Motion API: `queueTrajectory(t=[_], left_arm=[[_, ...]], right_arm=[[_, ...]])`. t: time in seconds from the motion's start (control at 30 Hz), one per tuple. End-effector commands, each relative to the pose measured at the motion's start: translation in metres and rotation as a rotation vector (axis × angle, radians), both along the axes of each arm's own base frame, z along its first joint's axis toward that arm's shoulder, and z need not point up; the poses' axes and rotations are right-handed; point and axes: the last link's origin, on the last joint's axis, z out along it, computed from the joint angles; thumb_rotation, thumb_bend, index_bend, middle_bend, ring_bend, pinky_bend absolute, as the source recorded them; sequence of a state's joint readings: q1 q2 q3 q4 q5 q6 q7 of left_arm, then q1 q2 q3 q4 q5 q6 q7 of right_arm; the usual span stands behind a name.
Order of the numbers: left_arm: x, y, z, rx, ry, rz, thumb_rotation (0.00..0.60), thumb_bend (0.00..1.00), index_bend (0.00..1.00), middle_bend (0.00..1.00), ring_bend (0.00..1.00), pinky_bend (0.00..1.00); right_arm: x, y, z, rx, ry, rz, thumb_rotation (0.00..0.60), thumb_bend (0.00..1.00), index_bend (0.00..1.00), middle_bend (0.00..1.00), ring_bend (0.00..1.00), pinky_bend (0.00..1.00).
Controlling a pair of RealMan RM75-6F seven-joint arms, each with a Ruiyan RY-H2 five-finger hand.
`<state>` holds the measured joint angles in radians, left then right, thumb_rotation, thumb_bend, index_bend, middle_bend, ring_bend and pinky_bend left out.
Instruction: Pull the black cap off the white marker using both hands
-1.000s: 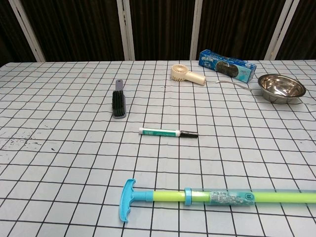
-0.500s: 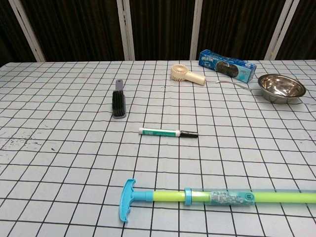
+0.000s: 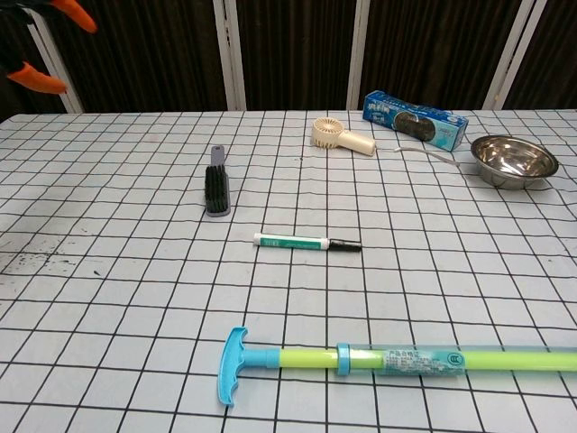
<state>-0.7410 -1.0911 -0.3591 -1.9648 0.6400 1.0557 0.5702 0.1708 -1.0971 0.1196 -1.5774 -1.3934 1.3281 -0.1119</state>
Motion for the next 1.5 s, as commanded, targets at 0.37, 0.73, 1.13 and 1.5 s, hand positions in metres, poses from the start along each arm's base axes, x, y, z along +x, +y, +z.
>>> queueTrajectory(t=[0.37,0.73,1.13,1.5], left_arm=[[0.09,-0.023,-0.087,-0.124,0.344,-0.057,0.6,0.38,0.17,0.0,0.0,0.0],[0.11,-0.021,-0.139,-0.207,0.409,-0.074,0.6,0.38,0.28,0.0,0.0,0.0],[0.121,-0.009,-0.19,-0.257,0.325,-0.093,0.6,0.4,0.34,0.0,0.0,0.0],[0.122,-0.002,-0.227,-0.287,0.279,-0.104,0.6,0.41,0.39,0.0,0.0,0.0]], right_arm=[[0.002,-0.003,-0.001,-0.003,-0.01,0.019,0.6,0.15,0.04,0.05,0.0,0.0],[-0.001,-0.003,-0.002,0.0,-0.005,0.003,0.6,0.15,0.04,0.05,0.0,0.0],[-0.005,-0.003,-0.005,0.017,0.025,-0.009,0.6,0.15,0.04,0.05,0.0,0.0],[-0.011,-0.003,-0.004,0.023,0.034,-0.036,0.6,0.15,0.04,0.05,0.0,0.0]])
